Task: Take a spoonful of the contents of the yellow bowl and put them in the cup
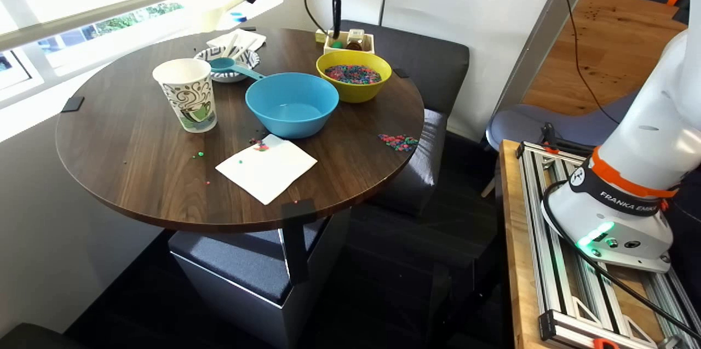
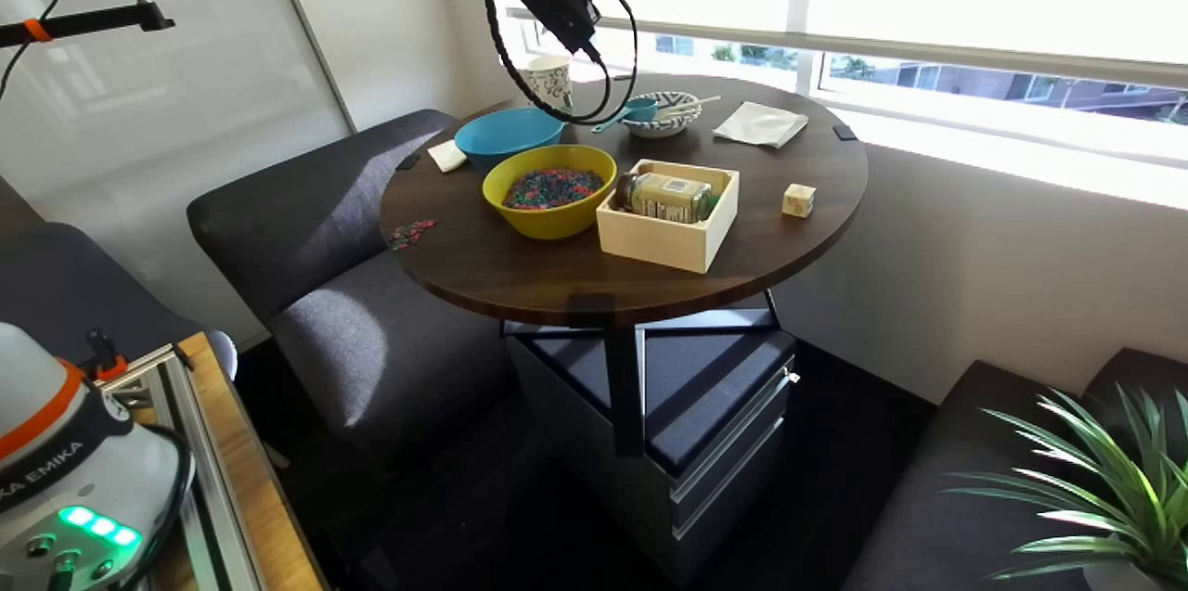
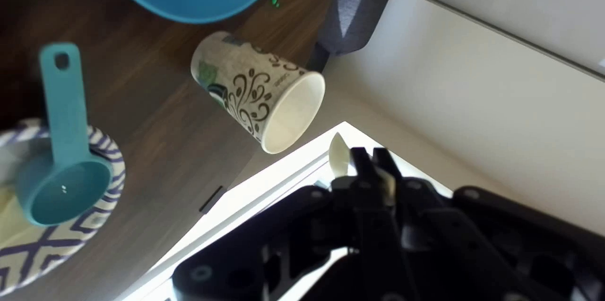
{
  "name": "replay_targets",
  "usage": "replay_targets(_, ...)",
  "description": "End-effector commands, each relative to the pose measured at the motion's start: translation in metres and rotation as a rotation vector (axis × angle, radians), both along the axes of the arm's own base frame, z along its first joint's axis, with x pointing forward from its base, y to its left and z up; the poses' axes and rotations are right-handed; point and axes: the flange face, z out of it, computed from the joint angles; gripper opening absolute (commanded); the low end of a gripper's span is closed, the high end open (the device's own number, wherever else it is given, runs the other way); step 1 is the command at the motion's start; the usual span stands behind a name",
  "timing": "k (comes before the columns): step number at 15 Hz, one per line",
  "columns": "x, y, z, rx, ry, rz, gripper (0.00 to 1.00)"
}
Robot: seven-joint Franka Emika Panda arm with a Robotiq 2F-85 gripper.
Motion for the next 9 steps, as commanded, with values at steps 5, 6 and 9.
replay_targets(5, -0.089, -0.091, -0.048, 0.052, 0.333, -0.177, 0.01)
replay_targets(6, -0.094, -0.091, -0.060, 0.040, 0.367, -0.195, 0.01)
replay_targets(9, -0.101, -0.079, -0.083, 0.044, 0.449, -0.203, 0.01)
